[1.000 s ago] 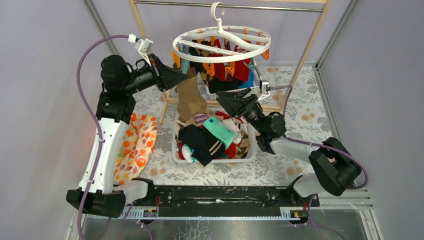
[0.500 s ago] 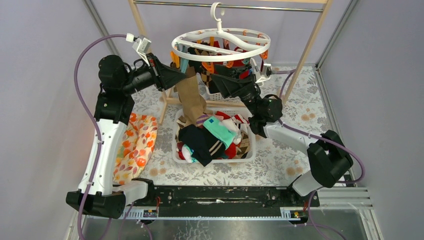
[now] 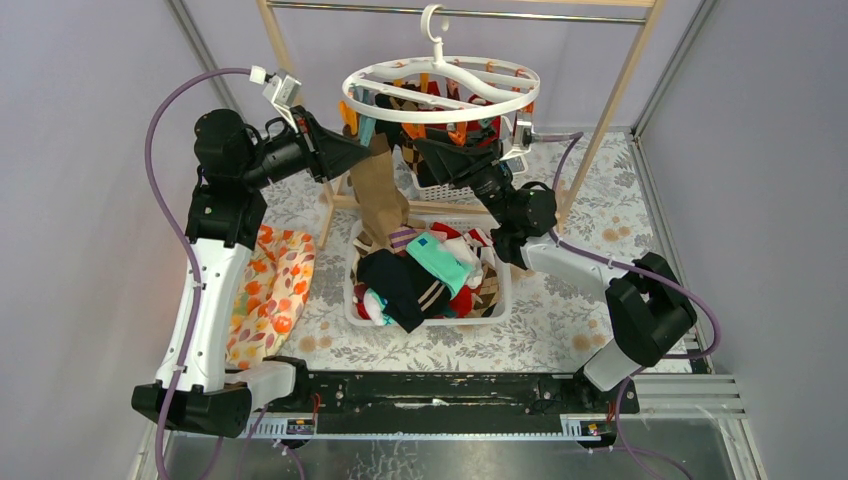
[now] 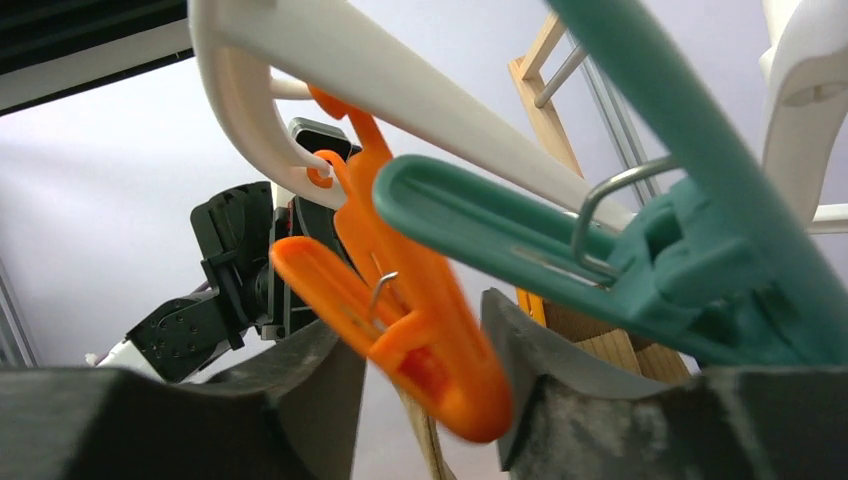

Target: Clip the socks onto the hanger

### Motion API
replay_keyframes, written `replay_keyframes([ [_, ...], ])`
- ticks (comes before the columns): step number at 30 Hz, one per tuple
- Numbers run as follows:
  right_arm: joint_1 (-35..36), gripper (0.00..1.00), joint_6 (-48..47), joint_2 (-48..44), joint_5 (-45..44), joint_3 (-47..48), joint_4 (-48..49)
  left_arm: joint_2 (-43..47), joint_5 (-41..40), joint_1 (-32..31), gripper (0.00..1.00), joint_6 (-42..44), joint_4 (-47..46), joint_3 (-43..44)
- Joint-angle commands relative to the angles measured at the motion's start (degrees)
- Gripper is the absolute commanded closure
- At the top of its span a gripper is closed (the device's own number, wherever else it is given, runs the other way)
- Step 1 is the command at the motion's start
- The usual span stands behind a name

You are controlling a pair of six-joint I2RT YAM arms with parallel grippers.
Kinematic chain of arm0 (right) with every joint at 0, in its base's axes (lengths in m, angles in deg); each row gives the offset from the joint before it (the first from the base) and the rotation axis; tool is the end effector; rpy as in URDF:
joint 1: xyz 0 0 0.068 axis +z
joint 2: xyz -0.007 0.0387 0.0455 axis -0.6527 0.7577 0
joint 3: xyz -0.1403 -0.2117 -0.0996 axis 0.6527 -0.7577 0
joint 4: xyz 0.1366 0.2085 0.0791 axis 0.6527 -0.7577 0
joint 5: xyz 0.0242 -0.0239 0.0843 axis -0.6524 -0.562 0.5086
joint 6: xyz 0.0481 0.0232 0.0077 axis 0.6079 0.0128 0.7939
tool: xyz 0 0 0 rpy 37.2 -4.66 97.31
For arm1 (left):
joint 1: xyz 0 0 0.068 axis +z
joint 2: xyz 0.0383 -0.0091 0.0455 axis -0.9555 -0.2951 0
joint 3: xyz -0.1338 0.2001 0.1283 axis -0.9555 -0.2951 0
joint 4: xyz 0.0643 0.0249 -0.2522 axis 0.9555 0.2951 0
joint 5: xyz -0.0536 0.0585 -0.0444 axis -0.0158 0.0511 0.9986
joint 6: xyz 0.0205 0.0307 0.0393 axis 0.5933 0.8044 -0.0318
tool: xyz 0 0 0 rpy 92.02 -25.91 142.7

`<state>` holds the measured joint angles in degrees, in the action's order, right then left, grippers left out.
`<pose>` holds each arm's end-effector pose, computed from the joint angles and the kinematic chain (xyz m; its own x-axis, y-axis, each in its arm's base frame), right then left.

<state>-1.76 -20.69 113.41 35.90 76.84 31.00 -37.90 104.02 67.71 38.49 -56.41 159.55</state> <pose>0.2509 0.2134 0.3860 -0.0421 0.8322 -0.5528 -0.9519 0.1347 0.2753 0.2273 -0.0480 0.4866 -0.3059 -0.2235 -0.9255 0.7664 0.5189 -0.3786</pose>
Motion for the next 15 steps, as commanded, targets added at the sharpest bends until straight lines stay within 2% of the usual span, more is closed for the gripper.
replay_keyframes([
  [1,0.97,0.58,-4.94,-1.30,-0.34,2.74,0.56,0.97,-1.56,0.53,1.00,2.21,0.72,2.10],
  [4,1.73,0.74,-7.07,-2.29,-1.38,1.67,-0.79,1.04,-2.77,0.56,1.00,2.43,1.19,2.02],
  [7,2.27,0.90,-8.90,-3.05,-2.72,0.74,-2.30,1.32,-4.43,0.56,0.82,2.97,1.79,1.52],
  [9,2.60,0.97,-9.60,-3.04,-3.08,0.51,-2.44,1.46,-5.39,0.56,0.78,3.82,2.83,1.40],
  [10,2.75,1.00,-9.95,-3.01,-3.40,0.54,-2.59,1.54,-6.11,0.56,0.74,4.17,3.67,1.44],
  [12,3.34,1.00,-11.18,-3.08,-4.26,0.71,-3.32,1.88,-7.94,0.56,0.52,5.00,4.86,1.47],
  [15,5.03,1.00,-14.85,-3.66,-6.29,1.04,-5.88,2.38,-10.35,0.63,0.41,6.09,6.11,1.38],
])
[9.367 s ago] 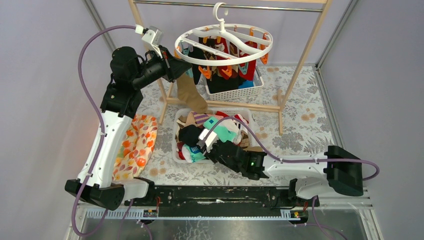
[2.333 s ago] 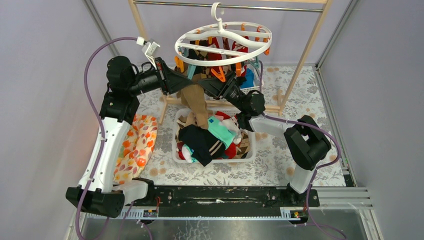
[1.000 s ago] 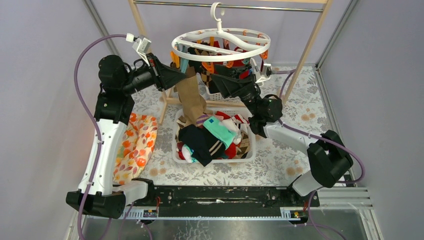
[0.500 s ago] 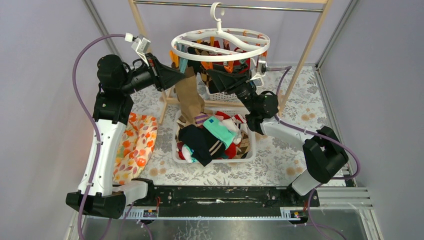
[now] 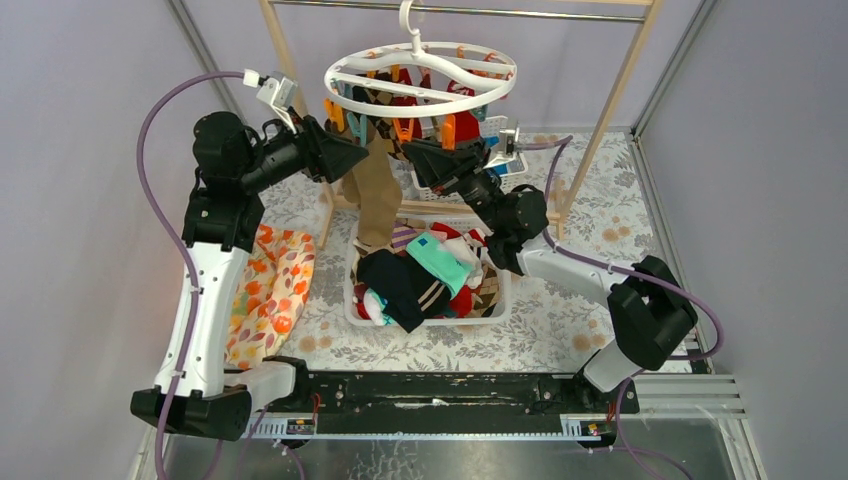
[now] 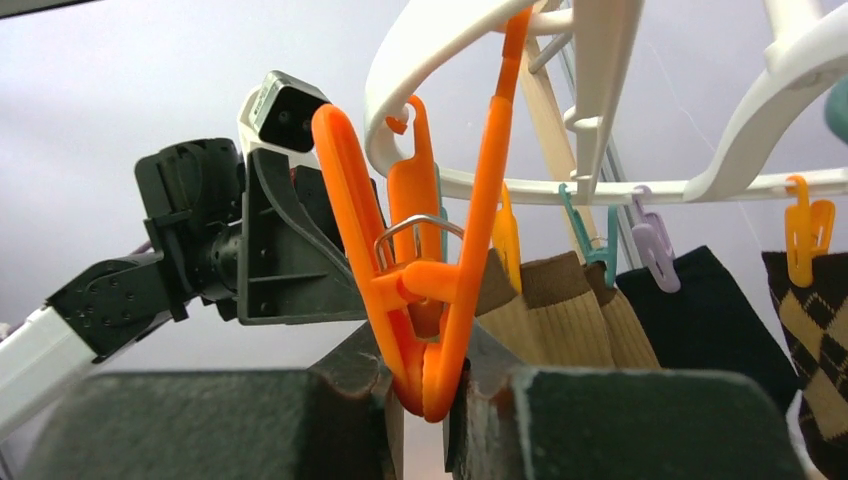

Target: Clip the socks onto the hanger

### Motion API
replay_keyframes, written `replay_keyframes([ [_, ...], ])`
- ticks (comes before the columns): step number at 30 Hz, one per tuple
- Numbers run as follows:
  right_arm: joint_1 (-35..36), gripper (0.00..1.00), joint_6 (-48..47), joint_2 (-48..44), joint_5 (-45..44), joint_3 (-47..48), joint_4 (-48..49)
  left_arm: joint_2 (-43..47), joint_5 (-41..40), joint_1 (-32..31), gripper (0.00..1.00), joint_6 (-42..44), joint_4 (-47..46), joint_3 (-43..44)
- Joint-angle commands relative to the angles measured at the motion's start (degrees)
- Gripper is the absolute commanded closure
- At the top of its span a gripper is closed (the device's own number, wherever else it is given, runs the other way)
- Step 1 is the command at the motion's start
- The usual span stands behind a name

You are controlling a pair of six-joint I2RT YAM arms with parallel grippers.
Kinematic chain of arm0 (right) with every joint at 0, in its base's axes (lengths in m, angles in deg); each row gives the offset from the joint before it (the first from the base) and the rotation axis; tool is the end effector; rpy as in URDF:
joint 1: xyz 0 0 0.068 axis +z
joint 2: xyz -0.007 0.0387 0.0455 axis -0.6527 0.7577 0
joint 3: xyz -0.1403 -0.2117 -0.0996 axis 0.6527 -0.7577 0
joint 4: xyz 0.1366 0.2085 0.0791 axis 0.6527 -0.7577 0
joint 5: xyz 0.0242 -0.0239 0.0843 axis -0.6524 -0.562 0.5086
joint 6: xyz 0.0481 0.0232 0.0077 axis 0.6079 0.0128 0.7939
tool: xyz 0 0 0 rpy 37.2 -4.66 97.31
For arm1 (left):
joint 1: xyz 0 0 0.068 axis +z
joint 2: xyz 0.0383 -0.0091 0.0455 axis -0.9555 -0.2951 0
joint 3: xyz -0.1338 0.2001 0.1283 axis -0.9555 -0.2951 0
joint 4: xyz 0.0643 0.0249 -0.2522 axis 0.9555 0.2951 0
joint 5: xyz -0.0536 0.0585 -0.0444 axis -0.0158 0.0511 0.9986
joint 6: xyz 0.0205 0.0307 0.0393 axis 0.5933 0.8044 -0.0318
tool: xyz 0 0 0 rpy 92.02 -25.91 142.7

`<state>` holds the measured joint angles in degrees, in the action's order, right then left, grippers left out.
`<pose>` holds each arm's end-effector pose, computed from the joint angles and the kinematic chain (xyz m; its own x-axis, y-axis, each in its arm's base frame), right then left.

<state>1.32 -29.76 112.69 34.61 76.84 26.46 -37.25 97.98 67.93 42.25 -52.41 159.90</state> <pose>0.2422 0.2283 0.3847 0.0393 0.7855 -0.6176 -0.9434 0.2328 0.2361 0.2254 -0.0444 0.4840 -0.2821 -0.2134 -0.9354 0.7046 0.6156 -0.3529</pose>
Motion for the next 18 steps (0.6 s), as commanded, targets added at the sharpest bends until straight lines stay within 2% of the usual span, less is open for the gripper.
replay_keyframes([
  [1,2.83,1.00,-7.98,-3.38,-6.27,1.11,-2.77,1.92,-5.28,0.36,0.36,2.55,2.52,1.11],
  [5,8.17,1.00,-21.22,-5.33,-13.96,1.67,-9.24,3.46,-8.19,0.42,0.28,4.10,4.26,0.96],
  [9,12.04,1.00,-29.36,-5.62,-20.45,2.18,-10.76,4.63,-5.25,0.46,0.25,3.20,5.55,2.04],
  [18,16.77,1.00,-37.87,-3.49,-24.72,5.51,-12.32,0.49,0.54,-2.45,0.22,-5.40,2.05,7.43],
])
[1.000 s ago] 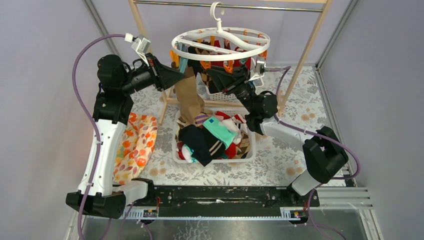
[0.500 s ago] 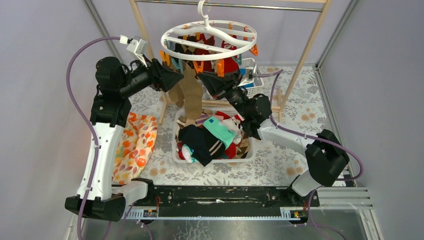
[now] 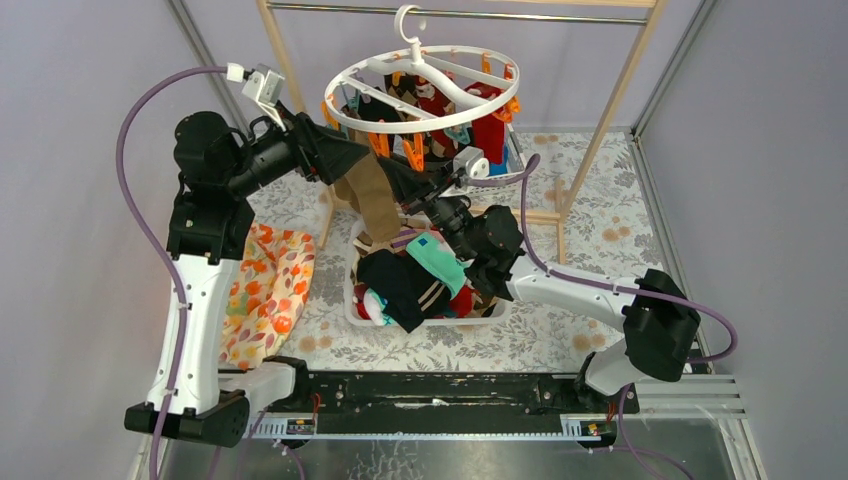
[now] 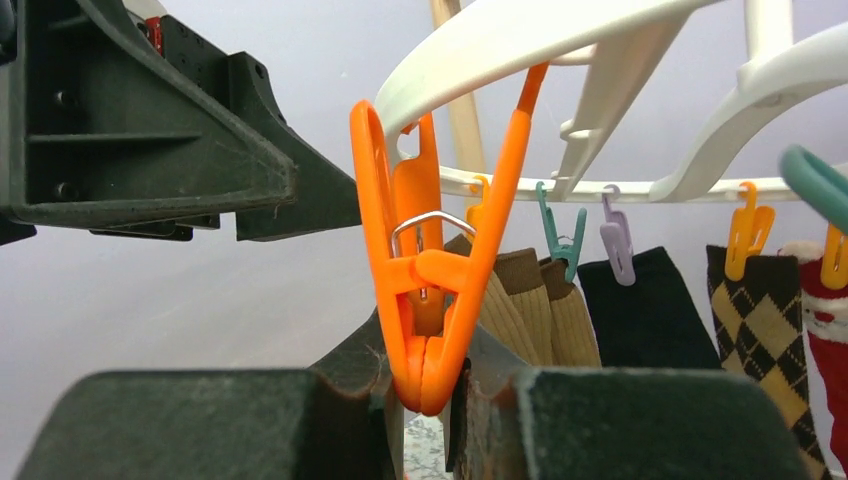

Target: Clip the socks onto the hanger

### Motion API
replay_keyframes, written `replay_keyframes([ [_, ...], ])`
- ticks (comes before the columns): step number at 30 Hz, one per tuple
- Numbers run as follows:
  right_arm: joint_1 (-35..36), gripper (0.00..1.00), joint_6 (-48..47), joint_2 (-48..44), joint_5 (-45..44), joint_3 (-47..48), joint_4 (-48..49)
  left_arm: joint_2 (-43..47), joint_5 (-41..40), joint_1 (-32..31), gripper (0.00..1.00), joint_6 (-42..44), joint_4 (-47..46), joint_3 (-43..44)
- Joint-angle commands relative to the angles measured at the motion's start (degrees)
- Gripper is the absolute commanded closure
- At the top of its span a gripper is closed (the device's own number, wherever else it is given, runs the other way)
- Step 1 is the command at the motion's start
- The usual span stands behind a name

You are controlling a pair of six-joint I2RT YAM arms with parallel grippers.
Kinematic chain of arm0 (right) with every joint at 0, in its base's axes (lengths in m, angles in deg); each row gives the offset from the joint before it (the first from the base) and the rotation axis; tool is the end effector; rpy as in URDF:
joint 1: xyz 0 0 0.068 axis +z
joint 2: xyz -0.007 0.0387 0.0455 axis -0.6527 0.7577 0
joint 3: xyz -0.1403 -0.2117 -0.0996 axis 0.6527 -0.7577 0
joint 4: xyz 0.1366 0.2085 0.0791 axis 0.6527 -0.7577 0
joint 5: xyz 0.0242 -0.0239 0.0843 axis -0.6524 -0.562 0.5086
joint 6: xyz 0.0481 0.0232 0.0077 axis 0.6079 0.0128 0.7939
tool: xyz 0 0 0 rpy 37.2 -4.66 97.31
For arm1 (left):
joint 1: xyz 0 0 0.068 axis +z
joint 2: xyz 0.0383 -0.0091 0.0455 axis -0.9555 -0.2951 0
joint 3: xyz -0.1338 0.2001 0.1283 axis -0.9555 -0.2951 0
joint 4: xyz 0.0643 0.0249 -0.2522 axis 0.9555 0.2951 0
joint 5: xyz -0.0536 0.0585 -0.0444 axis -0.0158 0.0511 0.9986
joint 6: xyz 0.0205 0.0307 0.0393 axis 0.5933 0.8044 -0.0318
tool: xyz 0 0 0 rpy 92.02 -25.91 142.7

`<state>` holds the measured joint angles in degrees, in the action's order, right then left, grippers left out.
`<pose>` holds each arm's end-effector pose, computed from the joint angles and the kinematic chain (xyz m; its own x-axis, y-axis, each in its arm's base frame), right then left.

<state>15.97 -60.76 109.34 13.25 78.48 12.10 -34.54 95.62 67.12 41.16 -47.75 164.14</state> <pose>0.1893 0.2776 0.3933 0.3085 0.5851 -0.7499 -0.7769 0.6099 0.1562 0.1972 -0.0438 0.5078 -0.2520 -0.2354 -0.9387 0.6966 0.6292 -0.3448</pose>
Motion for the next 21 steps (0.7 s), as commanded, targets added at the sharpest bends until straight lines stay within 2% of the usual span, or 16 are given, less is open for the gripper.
replay_keyframes([
  [1,2.44,1.00,-7.18,0.04,-3.36,4.20,1.85,-2.72,2.68,-2.15,0.22,-4.45,-2.91,3.51],
  [10,4.85,1.00,-11.10,1.65,-3.96,7.12,-0.43,-6.22,1.32,-4.22,0.23,-6.96,-5.58,4.42],
  [21,5.78,1.00,-12.66,2.03,-4.85,7.61,-2.32,-6.48,-1.33,-4.22,0.35,-7.89,-8.45,3.92],
])
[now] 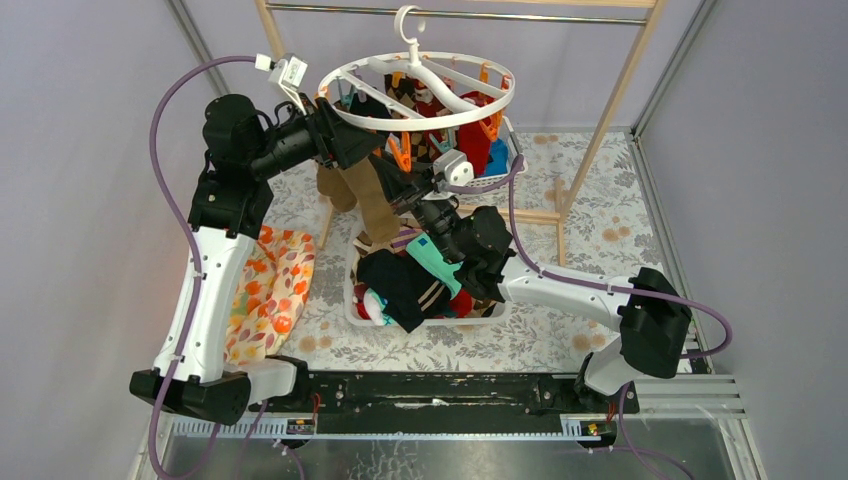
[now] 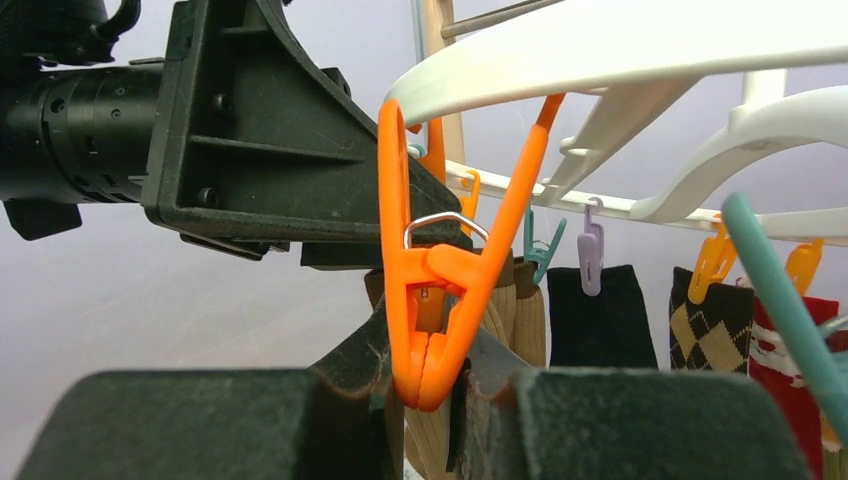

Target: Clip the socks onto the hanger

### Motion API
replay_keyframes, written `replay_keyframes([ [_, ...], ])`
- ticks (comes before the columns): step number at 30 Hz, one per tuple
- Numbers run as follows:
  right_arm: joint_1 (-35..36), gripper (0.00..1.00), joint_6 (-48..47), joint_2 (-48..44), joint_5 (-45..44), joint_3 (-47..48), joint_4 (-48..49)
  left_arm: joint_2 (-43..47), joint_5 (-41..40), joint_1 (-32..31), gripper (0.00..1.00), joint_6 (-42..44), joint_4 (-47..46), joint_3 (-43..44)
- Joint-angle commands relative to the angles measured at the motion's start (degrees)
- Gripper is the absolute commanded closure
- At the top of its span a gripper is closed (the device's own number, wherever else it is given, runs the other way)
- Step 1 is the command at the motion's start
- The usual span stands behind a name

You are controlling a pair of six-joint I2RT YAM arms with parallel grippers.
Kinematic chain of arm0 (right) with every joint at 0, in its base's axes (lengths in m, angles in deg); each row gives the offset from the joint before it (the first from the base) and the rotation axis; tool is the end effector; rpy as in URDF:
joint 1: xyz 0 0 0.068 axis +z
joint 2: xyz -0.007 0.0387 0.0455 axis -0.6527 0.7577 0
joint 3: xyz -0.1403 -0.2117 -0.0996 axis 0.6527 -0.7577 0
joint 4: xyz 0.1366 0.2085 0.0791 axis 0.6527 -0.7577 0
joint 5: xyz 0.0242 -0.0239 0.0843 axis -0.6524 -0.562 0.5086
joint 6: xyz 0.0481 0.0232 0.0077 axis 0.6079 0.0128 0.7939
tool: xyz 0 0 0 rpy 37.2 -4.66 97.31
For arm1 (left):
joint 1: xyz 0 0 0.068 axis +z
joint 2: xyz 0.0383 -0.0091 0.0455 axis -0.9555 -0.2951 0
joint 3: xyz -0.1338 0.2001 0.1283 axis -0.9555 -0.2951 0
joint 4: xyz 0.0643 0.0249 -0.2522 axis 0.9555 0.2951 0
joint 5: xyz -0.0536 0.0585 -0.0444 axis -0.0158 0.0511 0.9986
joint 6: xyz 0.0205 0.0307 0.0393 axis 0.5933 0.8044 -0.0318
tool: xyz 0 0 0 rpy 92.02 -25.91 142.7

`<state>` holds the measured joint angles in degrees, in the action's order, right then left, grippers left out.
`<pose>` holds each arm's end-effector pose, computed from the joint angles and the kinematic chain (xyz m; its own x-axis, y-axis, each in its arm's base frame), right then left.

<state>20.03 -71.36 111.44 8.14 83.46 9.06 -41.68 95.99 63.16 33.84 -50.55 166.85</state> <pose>0.1777 0.2991 0.4054 0.4054 0.4857 -0.7745 -0.7069 0.7037 0.0713 0.2347 -0.0644 0.5019 -0.3862 -0.2829 -0.8780 0.6886 0.5449 -0.4785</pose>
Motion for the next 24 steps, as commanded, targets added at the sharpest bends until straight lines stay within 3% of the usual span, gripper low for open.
replay_keyframes([
  [1,1.76,1.00,-2.05,-0.02,0.18,2.72,0.53,0.77,-2.21,-0.26,0.36,-0.39,-5.74,1.06],
  [5,1.89,1.00,-1.73,0.36,0.46,3.45,-0.77,0.74,-2.93,-0.21,0.46,-0.55,-7.23,0.32],
  [9,2.02,0.99,-1.34,0.10,-0.22,4.07,-3.99,0.10,-2.55,-0.25,0.76,-0.97,-7.14,-0.02],
  [12,1.93,0.68,-0.20,-1.13,-3.54,2.40,-5.53,0.22,-2.54,-0.26,0.92,-0.56,-6.68,-0.26],
  [14,1.89,0.44,0.46,-2.69,-5.91,-0.13,-6.26,0.36,-2.38,-0.26,0.98,-0.24,-5.87,-0.16],
  [16,1.89,0.06,1.14,-5.07,-7.82,-3.81,-7.54,0.44,-2.35,-0.19,1.00,0.18,-5.25,-0.07],
  [17,1.91,0.01,1.43,-6.70,-8.18,-6.50,-7.50,0.45,-2.30,-0.06,1.00,0.44,-4.83,0.01],
  [24,1.89,0.00,11.76,-22.49,-15.40,-28.68,-6.92,-1.52,-0.19,3.09,1.00,1.85,-3.21,1.03],
])
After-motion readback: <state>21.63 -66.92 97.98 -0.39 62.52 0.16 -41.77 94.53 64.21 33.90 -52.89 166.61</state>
